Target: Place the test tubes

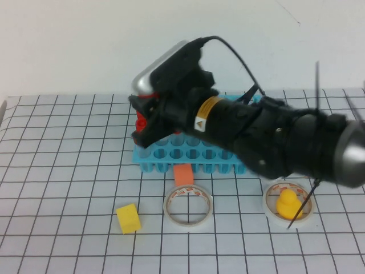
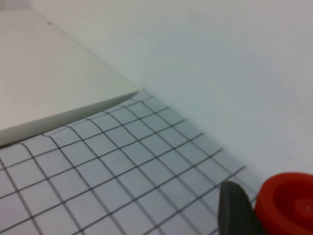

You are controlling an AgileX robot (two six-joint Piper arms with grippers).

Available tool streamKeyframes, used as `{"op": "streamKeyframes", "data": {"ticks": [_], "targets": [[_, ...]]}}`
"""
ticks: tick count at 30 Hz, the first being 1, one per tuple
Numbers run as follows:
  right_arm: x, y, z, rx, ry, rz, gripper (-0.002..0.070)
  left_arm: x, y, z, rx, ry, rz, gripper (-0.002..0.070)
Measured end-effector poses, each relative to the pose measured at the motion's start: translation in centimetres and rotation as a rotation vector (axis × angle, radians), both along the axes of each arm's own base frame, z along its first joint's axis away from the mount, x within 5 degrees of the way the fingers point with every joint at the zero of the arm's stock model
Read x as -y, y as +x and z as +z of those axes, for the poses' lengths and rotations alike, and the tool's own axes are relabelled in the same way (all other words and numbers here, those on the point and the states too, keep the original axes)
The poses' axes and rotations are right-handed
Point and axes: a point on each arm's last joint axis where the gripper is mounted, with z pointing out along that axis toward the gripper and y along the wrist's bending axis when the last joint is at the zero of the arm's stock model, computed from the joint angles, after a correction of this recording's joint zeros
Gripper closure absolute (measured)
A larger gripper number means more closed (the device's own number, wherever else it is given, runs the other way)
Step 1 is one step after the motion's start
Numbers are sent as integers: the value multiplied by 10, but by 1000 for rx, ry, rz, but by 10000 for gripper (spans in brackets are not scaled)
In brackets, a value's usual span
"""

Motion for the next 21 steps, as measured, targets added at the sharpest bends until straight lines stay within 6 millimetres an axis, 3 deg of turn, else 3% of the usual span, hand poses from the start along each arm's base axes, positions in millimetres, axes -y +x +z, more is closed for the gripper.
{"op": "streamKeyframes", "data": {"ticks": [6,9,15,21], "targets": [[-27,-9,-9,300,63,-68,411,0,0,0,0,0,0,675],[-30,-5,-20,350,129,-137,411,0,0,0,0,0,0,676],[-22,7,-50,157,222,-307,411,0,0,0,0,0,0,676],[-18,9,-59,62,283,-371,411,0,0,0,0,0,0,676]]}}
